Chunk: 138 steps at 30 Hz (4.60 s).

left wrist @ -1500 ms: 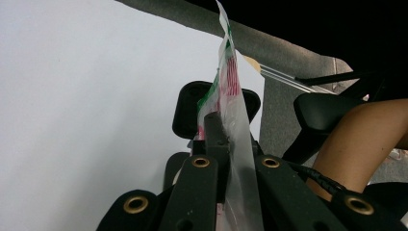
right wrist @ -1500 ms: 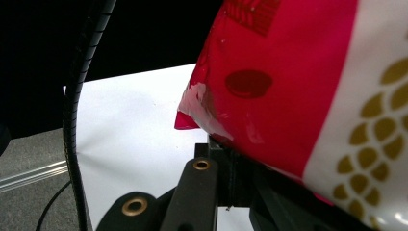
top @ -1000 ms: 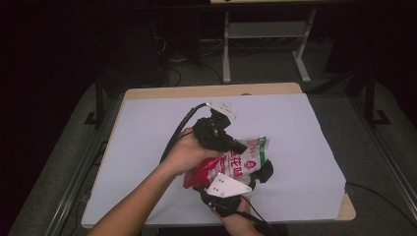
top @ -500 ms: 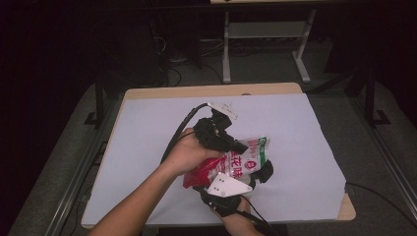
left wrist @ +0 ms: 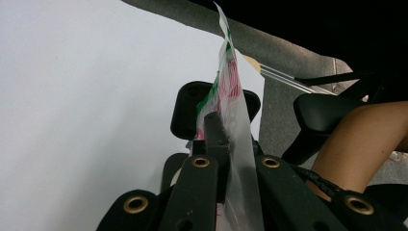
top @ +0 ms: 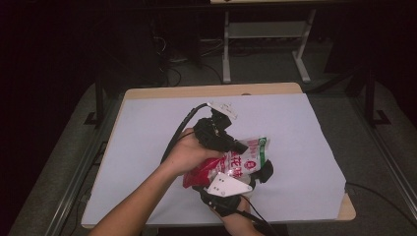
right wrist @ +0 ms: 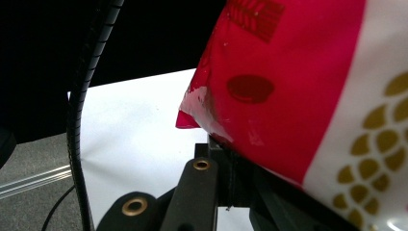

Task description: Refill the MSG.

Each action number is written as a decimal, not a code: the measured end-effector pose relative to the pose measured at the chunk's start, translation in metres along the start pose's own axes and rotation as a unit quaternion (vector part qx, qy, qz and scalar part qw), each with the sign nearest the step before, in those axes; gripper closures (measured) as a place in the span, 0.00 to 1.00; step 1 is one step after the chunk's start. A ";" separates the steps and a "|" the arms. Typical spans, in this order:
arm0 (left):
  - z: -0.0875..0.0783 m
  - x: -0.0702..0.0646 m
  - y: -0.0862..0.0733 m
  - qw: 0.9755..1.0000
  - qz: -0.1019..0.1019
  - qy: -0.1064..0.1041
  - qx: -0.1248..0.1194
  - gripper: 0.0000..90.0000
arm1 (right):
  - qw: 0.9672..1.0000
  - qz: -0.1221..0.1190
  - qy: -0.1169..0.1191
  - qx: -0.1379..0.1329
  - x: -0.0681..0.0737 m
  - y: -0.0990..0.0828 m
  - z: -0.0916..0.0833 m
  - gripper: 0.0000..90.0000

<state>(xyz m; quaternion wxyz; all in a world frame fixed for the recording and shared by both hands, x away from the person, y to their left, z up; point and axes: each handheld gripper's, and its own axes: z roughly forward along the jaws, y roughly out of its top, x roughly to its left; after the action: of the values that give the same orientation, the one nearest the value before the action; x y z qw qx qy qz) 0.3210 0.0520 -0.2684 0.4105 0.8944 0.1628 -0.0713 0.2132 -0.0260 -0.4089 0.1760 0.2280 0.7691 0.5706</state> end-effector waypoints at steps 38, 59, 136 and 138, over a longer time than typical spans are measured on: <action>-0.003 0.001 -0.001 1.000 0.000 -0.009 -0.004 1.00 | 1.000 -0.001 0.002 0.010 -0.003 -0.001 0.001 1.00; -0.020 -0.002 -0.005 0.999 0.010 -0.047 -0.008 1.00 | 1.000 0.005 -0.005 0.024 -0.004 -0.005 0.002 1.00; -0.097 0.049 -0.083 0.986 -0.013 0.073 -0.151 1.00 | 0.997 0.025 0.024 0.074 -0.051 -0.009 -0.070 1.00; -0.096 0.053 -0.083 0.985 -0.015 0.080 -0.153 1.00 | 0.997 0.025 0.034 0.068 -0.056 -0.010 -0.076 1.00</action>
<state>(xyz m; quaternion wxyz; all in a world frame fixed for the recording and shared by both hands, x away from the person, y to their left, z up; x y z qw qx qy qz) 0.3412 0.1880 -0.2788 0.5271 0.8213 0.2173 0.0203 0.2180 -0.1195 -0.3957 0.1194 0.2396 0.8057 0.5285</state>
